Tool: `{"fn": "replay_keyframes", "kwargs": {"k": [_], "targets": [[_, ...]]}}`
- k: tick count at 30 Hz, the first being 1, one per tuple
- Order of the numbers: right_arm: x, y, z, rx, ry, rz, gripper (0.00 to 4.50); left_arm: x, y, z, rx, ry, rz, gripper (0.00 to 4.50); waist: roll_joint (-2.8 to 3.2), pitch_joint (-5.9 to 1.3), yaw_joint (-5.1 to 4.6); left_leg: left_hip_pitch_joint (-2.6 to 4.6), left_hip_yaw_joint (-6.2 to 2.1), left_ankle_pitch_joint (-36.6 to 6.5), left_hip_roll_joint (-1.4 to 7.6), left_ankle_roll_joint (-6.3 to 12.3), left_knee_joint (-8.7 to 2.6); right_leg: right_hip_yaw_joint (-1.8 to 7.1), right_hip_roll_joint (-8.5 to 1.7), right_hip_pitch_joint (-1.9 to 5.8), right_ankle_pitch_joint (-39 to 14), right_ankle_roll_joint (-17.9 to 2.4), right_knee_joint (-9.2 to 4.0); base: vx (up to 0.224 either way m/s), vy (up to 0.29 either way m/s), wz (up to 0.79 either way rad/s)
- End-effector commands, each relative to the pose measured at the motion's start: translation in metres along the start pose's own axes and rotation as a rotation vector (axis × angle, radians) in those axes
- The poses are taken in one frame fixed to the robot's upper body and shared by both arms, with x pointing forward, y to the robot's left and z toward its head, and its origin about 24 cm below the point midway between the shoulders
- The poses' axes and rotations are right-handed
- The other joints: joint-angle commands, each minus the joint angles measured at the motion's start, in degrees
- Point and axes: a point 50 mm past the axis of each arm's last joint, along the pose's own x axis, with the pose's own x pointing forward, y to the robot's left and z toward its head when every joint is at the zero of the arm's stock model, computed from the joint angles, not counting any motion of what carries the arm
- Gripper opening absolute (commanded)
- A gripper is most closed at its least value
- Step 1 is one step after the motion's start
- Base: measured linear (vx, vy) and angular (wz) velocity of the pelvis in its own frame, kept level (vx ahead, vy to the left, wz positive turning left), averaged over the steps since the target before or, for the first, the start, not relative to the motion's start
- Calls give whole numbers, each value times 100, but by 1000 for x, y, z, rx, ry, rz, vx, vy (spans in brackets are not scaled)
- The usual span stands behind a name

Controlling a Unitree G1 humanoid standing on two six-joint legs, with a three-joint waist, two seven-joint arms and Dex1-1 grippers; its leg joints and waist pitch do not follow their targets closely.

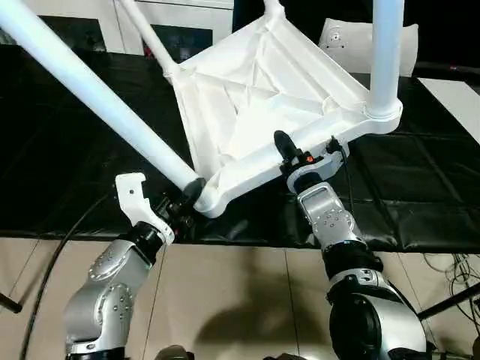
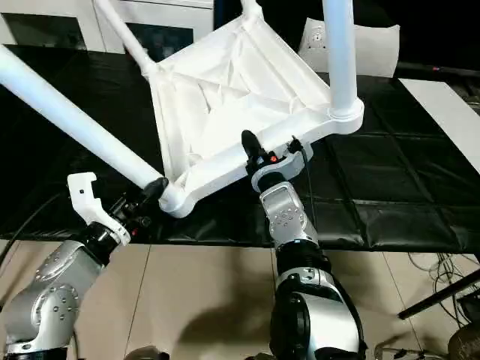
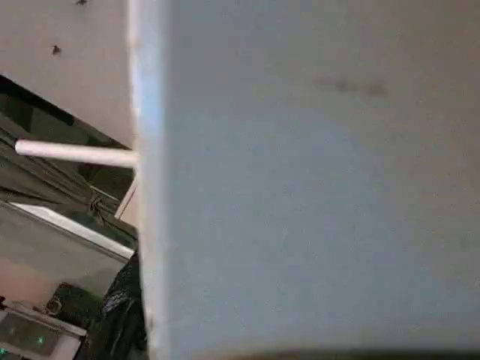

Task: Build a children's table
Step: Flip table

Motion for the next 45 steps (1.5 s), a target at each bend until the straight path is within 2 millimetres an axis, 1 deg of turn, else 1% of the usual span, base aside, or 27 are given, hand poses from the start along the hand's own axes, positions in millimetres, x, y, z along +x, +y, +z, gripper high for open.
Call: {"fn": "replay_keyframes", "kwargs": {"k": [1,3,5,7,12,15,17,18,21,23,24,26,27,29,30,32,33,34,35,36,37,40,41,42,43,44,45], "targets": [[9,22,36,-23,-198,19,203,-7,-14,-18,-62,92,-127,269,46,-414,-37,54,-44,-438,283,219,-404,253,-278,300,-301,-1241,-273,0,0,0],[8,21,48,-49,-246,1,202,-15,-14,-20,-65,116,-147,269,69,-409,-80,55,-47,-527,282,200,-405,251,-275,296,-377,-1267,-281,0,0,0],[7,19,58,-68,-290,-30,202,-21,-12,-22,-50,123,-139,269,49,-396,-121,40,-49,-679,285,179,-418,252,-281,305,-595,-1249,-310,0,0,0],[5,18,66,-91,-331,-50,202,-26,-9,-22,-52,116,-127,269,52,-384,-152,50,-50,-864,283,122,-426,256,-282,290,-898,-1187,-344,0,0,0],[0,18,77,-127,-391,-68,202,-29,-10,-18,-16,97,-136,269,51,-378,-187,53,-63,-1025,285,29,-442,257,-277,269,-1172,-1048,-372,0,0,0],[-3,16,79,-125,-408,-79,202,-22,-14,-14,-9,54,-177,269,53,-379,-196,56,-62,-999,284,21,-442,259,-270,260,-1094,-1031,-364,0,0,0],[-4,14,78,-123,-410,-83,202,-18,-16,-12,3,44,-204,269,61,-388,-189,64,-56,-958,278,34,-434,260,-266,255,-1014,-1043,-362,0,0,0],[-5,14,78,-116,-413,-83,202,-16,-18,-11,9,37,-235,269,44,-392,-185,57,-52,-852,266,75,-428,260,-262,262,-881,-1061,-349,0,0,0],[-6,13,76,-94,-416,-85,202,-7,-18,-9,23,27,-303,269,68,-402,-159,81,-43,-744,266,114,-420,259,-258,250,-767,-1089,-332,0,0,0],[-7,12,76,-80,-418,-89,202,-2,-16,-8,50,38,-322,278,65,-402,-140,91,-35,-694,252,129,-416,263,-260,238,-744,-1082,-343,0,0,0],[-9,11,75,-51,-427,-99,202,6,-15,-6,88,48,-358,278,96,-406,-57,169,-5,-685,271,98,-412,267,-238,171,-660,-1052,-324,0,0,0],[-10,10,76,-10,-440,-103,201,11,-15,-2,93,34,-392,303,138,-415,52,209,13,-714,270,25,-421,267,-225,154,-545,-1036,-299,0,0,0],[-11,9,76,16,-448,-111,199,16,-15,2,105,22,-422,308,162,-414,68,192,4,-722,277,-20,-427,268,-230,167,-471,-1046,-284,0,0,0],[-12,9,75,22,-451,-112,198,20,-13,5,130,13,-448,318,168,-426,102,172,-7,-753,258,-105,-437,260,-224,197,-314,-1011,-275,0,0,0],[-12,9,75,19,-452,-109,198,21,-12,6,136,13,-454,330,187,-434,89,133,-26,-734,249,-141,-445,255,-233,239,-179,-986,-264,0,0,0],[-13,9,74,15,-452,-107,198,21,-11,6,139,14,-456,343,139,-447,56,80,-24,-593,238,-79,-427,265,-263,294,-9,-1047,-233,0,0,0],[-13,11,75,1,-455,-101,198,20,-10,6,145,23,-465,356,216,-456,50,76,-28,-540,231,-60,-415,268,-272,295,46,-1073,-220,0,0,0],[-14,13,76,-30,-465,-94,198,17,-10,5,156,35,-481,361,198,-449,9,50,-18,-474,227,8,-404,269,-265,308,90,-1104,-240,0,0,0],[-14,14,76,-33,-466,-94,198,16,-10,5,157,36,-482,361,178,-464,13,38,-21,-401,223,46,-394,268,-274,331,135,-1127,-226,0,0,0],[-16,16,80,-119,-480,-102,198,10,-11,2,177,45,-495,376,182,-472,2,3,-20,-183,213,198,-371,273,-280,345,269,-1184,-206,0,0,0],[-16,17,81,-153,-483,-102,198,9,-11,2,190,46,-494,385,184,-476,-4,-10,-18,-117,211,245,-364,271,-282,346,299,-1201,-204,0,0,0],[-18,24,87,-339,-492,-101,198,-1,-14,1,255,49,-494,402,194,-473,-39,-26,-1,-36,226,386,-329,267,-259,296,313,-1269,-193,0,0,0],[-18,28,88,-415,-488,-94,198,-5,-18,3,278,52,-500,409,195,-461,-59,-33,3,-86,222,394,-334,264,-250,290,217,-1267,-202,0,0,0],[-18,31,90,-492,-485,-92,198,-10,-22,6,307,54,-509,419,200,-426,-70,-19,1,-334,246,306,-353,257,-242,272,-248,-1204,-233,0,0,0],[-18,34,90,-540,-483,-91,198,-13,-25,8,325,54,-516,419,206,-413,-80,-12,7,-443,245,262,-365,256,-231,261,-431,-1170,-254,0,0,0],[-19,35,91,-596,-481,-105,198,-16,-29,12,353,49,-516,436,178,-382,-84,15,15,-690,252,157,-375,263,-224,227,-844,-1077,-289,0,0,0],[-19,36,93,-664,-481,-128,198,-19,-33,18,399,44,-512,436,192,-379,-88,20,9,-777,257,95,-383,261,-226,227,-1000,-1036,-299,0,0,0]]}}
